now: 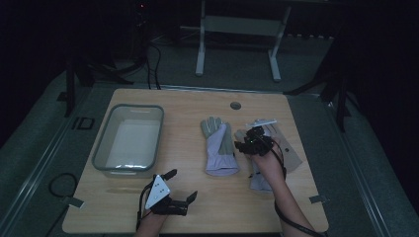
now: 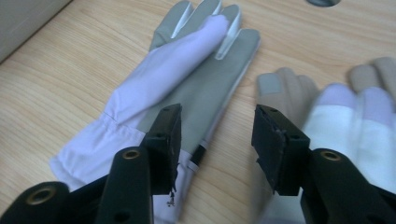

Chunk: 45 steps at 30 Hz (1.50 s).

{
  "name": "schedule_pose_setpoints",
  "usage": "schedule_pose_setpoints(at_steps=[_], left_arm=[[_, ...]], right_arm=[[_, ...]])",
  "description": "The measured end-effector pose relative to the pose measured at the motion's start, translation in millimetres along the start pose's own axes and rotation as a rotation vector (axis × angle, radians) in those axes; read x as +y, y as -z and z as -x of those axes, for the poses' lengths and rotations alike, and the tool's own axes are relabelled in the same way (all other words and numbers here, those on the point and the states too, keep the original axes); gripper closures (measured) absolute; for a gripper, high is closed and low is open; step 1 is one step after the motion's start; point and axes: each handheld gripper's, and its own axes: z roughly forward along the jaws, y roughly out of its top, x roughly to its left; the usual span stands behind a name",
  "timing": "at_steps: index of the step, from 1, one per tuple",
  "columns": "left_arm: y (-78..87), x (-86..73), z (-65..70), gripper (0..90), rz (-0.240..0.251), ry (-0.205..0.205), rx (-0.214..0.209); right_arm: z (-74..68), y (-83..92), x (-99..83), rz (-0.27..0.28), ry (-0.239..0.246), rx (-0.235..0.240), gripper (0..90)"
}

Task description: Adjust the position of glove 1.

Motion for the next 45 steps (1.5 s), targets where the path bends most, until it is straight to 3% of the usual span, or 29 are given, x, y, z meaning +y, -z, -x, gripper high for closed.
schedule_pose_setpoints(at_steps=[8, 14, 20, 28, 31, 34, 36, 40, 45], left_arm=[[0.2, -0.2, -0.1, 0.0, 0.003, 0.002, 0.002], [0.2, -0.1, 0.3, 0.0, 0.003, 0.000, 0.004], [0.2, -0.2, 0.7, 0.0, 0.003, -0.004, 0.005], [-0.3, 0.0, 0.9, 0.0, -0.003, -0.006, 0.008], [-0.5, 0.1, 0.7, 0.0, -0.003, -0.004, 0.008], [-0.3, 0.1, 0.0, 0.0, -0.002, 0.003, 0.003], [-0.5, 0.2, -0.3, 0.0, -0.005, 0.004, 0.005], [-0.1, 0.0, 0.0, 0.0, 0.000, 0.005, 0.009], [-0.1, 0.0, -0.1, 0.0, 0.000, 0.006, 0.011]], right_arm=[[22.9, 25.2, -11.8, 0.020, 0.039, 0.010, 50.3], [46.8, 41.3, -30.7, -0.034, 0.077, -0.004, 52.5], [64.7, 40.3, -56.2, -0.095, 0.093, -0.010, 51.2], [80.2, 19.2, -74.0, -0.142, 0.106, -0.004, 44.6], [82.2, 10.1, -78.5, -0.139, 0.092, 0.010, 49.3], [82.5, 8.4, -83.8, -0.117, 0.070, 0.040, 60.2], [80.8, 8.6, -87.3, -0.100, 0.042, 0.034, 62.8], [75.4, 13.2, -88.9, -0.080, 0.014, 0.014, 76.2], [72.0, 25.7, -85.2, -0.057, -0.006, 0.021, 79.5]])
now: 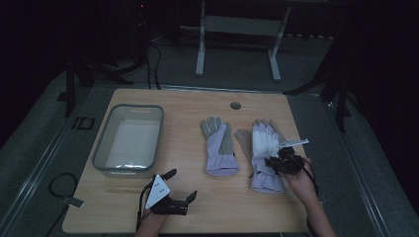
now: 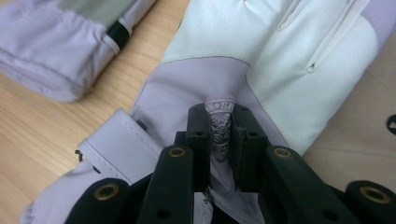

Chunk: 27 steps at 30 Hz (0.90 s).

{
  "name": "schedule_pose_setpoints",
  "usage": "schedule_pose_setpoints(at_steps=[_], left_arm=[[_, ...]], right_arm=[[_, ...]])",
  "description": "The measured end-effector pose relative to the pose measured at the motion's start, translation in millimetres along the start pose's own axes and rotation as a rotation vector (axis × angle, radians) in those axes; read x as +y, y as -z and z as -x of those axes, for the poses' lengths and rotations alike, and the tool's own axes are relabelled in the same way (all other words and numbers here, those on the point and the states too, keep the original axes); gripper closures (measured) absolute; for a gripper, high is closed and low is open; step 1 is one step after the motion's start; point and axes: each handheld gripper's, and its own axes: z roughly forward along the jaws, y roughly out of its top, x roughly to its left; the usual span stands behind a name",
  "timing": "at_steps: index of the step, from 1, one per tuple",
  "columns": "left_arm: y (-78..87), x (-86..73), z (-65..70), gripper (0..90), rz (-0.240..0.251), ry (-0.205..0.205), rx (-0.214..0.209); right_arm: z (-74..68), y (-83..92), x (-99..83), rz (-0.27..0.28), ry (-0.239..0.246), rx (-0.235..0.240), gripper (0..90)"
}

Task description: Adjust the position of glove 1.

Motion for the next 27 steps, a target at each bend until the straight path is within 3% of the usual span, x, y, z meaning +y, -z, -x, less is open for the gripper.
schedule_pose_setpoints(at_steps=[2, 4, 8, 12, 19, 27], left_arm=[[0.1, 0.0, 0.1, 0.0, 0.001, 0.001, 0.001], [0.0, 0.0, 0.1, 0.0, 0.001, 0.002, 0.004], [-0.2, 0.1, 0.2, 0.0, -0.002, 0.003, 0.011], [0.2, -0.1, 0.4, 0.0, 0.004, 0.002, 0.010], [0.4, -0.2, 0.7, 0.0, 0.006, 0.000, 0.011], [1.4, -0.5, 0.0, 0.0, 0.011, 0.001, 0.015]], right_arm=[[2.2, 6.3, 1.4, 0.005, -0.015, 0.022, 79.7], [4.6, 17.6, 3.3, 0.044, -0.032, 0.041, 79.7], [8.0, 36.7, 12.8, 0.095, -0.051, 0.047, 79.7], [5.0, 51.8, 32.5, 0.103, -0.013, 0.047, 79.8], [-12.1, 58.6, 70.5, 0.128, 0.040, 0.044, 79.7], [-47.4, 54.0, 109.8, 0.128, 0.109, 0.067, 79.7]])
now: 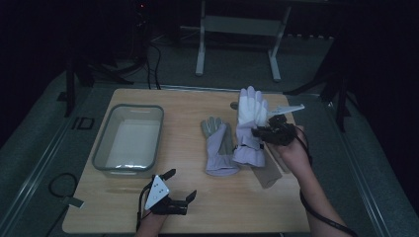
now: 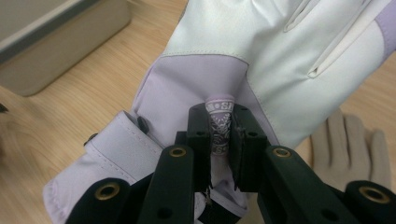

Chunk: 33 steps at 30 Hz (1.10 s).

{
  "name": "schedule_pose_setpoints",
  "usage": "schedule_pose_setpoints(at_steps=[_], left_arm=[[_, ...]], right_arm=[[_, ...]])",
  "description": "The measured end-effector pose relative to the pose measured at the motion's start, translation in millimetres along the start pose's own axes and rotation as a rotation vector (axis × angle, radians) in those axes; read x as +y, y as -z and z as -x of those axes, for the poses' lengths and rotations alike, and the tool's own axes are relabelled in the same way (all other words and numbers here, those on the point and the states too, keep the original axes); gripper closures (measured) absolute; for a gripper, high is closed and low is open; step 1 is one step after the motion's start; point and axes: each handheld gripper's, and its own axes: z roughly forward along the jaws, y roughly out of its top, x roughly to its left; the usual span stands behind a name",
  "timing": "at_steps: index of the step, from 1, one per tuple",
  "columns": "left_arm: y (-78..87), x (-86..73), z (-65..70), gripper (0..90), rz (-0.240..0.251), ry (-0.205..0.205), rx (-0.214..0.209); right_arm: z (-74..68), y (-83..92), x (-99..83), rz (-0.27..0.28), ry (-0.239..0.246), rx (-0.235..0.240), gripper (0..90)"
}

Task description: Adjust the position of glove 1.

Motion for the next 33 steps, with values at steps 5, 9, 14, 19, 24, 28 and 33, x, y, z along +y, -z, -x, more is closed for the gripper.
schedule_pose_setpoints(at_steps=[5, 9, 14, 19, 24, 28, 33], left_arm=[[0.1, 0.1, -0.5, 0.0, -0.002, -0.001, 0.003], [0.3, 0.1, 0.1, 0.0, -0.003, -0.006, 0.004], [0.4, 0.0, 0.0, 0.0, -0.001, -0.005, 0.000], [0.3, 0.0, -0.5, 0.0, 0.000, -0.003, -0.002], [0.5, -0.1, -0.6, 0.0, 0.002, -0.001, -0.003], [0.3, 0.0, -0.1, 0.0, 0.000, -0.006, -0.002], [0.1, 0.1, -0.2, 0.0, -0.003, -0.007, -0.003]], right_arm=[[-21.6, -11.8, 21.8, -0.028, 0.038, -0.010, 79.7], [-33.9, -28.9, 27.0, -0.064, 0.038, -0.005, 79.7], [-43.5, -51.0, 22.9, -0.096, 0.056, -0.013, 79.5], [-43.6, -84.2, 13.0, -0.151, 0.038, -0.025, 79.5], [-45.4, -103.7, 9.1, -0.179, 0.022, -0.026, 79.3], [-45.8, -112.4, 8.9, -0.192, -0.007, -0.025, 79.1], [-43.6, -120.7, 9.6, -0.193, -0.040, -0.019, 78.3]])
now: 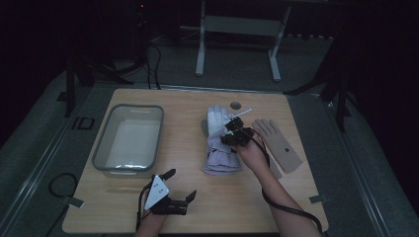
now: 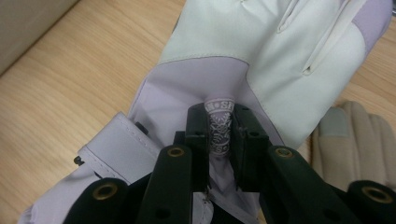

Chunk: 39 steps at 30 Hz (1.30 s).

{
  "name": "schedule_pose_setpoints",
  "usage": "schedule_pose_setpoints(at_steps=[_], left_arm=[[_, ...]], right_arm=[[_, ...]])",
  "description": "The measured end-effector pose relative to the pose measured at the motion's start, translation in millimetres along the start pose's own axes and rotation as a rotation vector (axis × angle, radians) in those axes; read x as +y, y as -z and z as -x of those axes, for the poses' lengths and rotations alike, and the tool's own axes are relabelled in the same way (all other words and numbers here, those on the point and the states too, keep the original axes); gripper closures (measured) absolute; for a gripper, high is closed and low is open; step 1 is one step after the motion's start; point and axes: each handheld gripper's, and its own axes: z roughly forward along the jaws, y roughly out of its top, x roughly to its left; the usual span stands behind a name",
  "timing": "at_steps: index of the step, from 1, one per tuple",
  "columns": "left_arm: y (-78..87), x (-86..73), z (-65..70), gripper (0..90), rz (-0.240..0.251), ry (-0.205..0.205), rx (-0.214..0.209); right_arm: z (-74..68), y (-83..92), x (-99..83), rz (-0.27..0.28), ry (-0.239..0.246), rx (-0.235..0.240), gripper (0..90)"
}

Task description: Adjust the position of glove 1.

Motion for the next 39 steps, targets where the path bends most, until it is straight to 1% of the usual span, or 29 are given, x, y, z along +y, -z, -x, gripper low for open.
schedule_pose_setpoints(at_steps=[1, 4, 7, 9, 10, 11, 12, 13, 15, 16, 18, 20, 24, 25, 26, 27, 29, 30, 31, 32, 33, 34, 35, 36, 37, 38, 39], left_arm=[[0.0, 0.0, 0.2, 0.0, -0.001, 0.000, 0.001], [0.0, 0.0, 0.2, 0.0, -0.002, 0.000, 0.001], [-0.1, 0.0, 0.1, 0.0, -0.001, 0.001, 0.002], [0.2, -0.2, -0.3, 0.0, 0.003, 0.005, 0.000], [0.4, -0.2, -0.6, 0.0, 0.004, 0.009, 0.000], [0.4, -0.2, -0.6, 0.0, 0.004, 0.009, 0.000], [0.5, -0.2, -1.3, 0.0, 0.003, 0.013, 0.000], [0.4, -0.2, -1.5, 0.0, 0.004, 0.015, 0.000], [0.3, -0.1, -1.4, 0.0, 0.002, 0.015, 0.004], [0.3, -0.1, -1.2, 0.0, 0.002, 0.014, 0.005], [0.1, 0.0, -1.0, 0.0, -0.002, 0.013, 0.008], [-0.4, 0.3, -1.1, 0.0, -0.005, 0.017, 0.010], [-0.5, 1.0, -1.0, 0.0, -0.026, 0.013, 0.046], [-0.3, 1.8, -1.0, 0.0, -0.030, 0.014, 0.056], [-0.1, 3.1, -1.2, 0.0, -0.038, 0.015, 0.063], [-0.3, 4.1, -1.1, 0.0, -0.039, 0.015, 0.073], [-0.6, 6.2, -1.0, 0.0, -0.066, 0.026, 0.099], [-0.4, 7.7, -1.7, 0.0, -0.077, 0.040, 0.094], [0.1, 9.5, -2.1, 0.6, -0.084, 0.063, 0.082], [0.2, 11.7, -3.0, 2.9, -0.098, 0.083, 0.065], [-0.4, 13.7, -3.8, 3.1, -0.105, 0.105, 0.040], [-1.6, 15.1, -4.2, 3.1, -0.112, 0.129, 0.022], [-3.1, 16.2, -4.7, 3.1, -0.125, 0.151, 0.004], [-4.5, 16.8, -5.0, 3.2, -0.133, 0.163, -0.010], [-5.7, 17.3, -4.9, 3.1, -0.141, 0.167, -0.015], [-6.0, 18.1, -4.6, 3.1, -0.153, 0.172, -0.020], [-6.5, 19.2, -4.4, 3.1, -0.165, 0.175, -0.028]], right_arm=[[-0.2, -2.4, 0.3, -0.007, 0.001, -0.001, 77.8], [-2.7, -15.2, -1.1, -0.040, 0.014, -0.022, 75.7], [-5.4, -26.6, -4.8, -0.055, 0.025, -0.018, 74.7], [-7.8, -28.4, -7.3, -0.050, 0.032, -0.017, 74.8], [-8.9, -28.3, -8.7, -0.053, 0.039, -0.007, 74.8], [-8.9, -28.3, -8.7, -0.053, 0.039, -0.007, 74.8], [-9.8, -27.7, -10.0, -0.051, 0.045, 0.007, 74.7], [-12.6, -26.6, -12.4, -0.050, 0.080, 0.033, 74.0], [-14.6, -25.9, -14.5, -0.055, 0.110, 0.059, 73.2], [-15.4, -25.1, -15.6, -0.052, 0.123, 0.065, 72.7], [-17.1, -24.5, -17.5, -0.055, 0.132, 0.078, 72.5], [-18.8, -22.4, -18.3, -0.054, 0.134, 0.086, 69.9], [-17.5, -9.3, -18.4, -0.008, 0.155, 0.087, 60.9], [-17.4, -4.4, -19.2, 0.002, 0.167, 0.085, 56.3], [-17.4, 0.4, -20.7, 0.028, 0.184, 0.084, 48.0], [-17.0, 5.7, -22.6, 0.046, 0.186, 0.090, 40.1], [-15.3, 15.1, -27.2, 0.084, 0.174, 0.104, 28.2], [-13.7, 19.2, -29.7, 0.104, 0.172, 0.123, 22.9], [-12.0, 22.9, -32.5, 0.120, 0.166, 0.140, 17.3], [-9.6, 25.7, -35.6, 0.135, 0.163, 0.156, 13.9], [-7.3, 27.6, -39.6, 0.154, 0.163, 0.166, 15.0], [-5.2, 29.4, -44.1, 0.155, 0.174, 0.176, 13.6], [-2.3, 30.3, -48.2, 0.153, 0.179, 0.201, 14.2], [0.3, 30.7, -52.5, 0.164, 0.178, 0.223, 14.2], [2.6, 31.5, -56.8, 0.179, 0.191, 0.240, 14.1], [4.3, 32.9, -60.9, 0.201, 0.200, 0.239, 14.0], [5.4, 35.0, -64.6, 0.223, 0.212, 0.215, 14.0]])
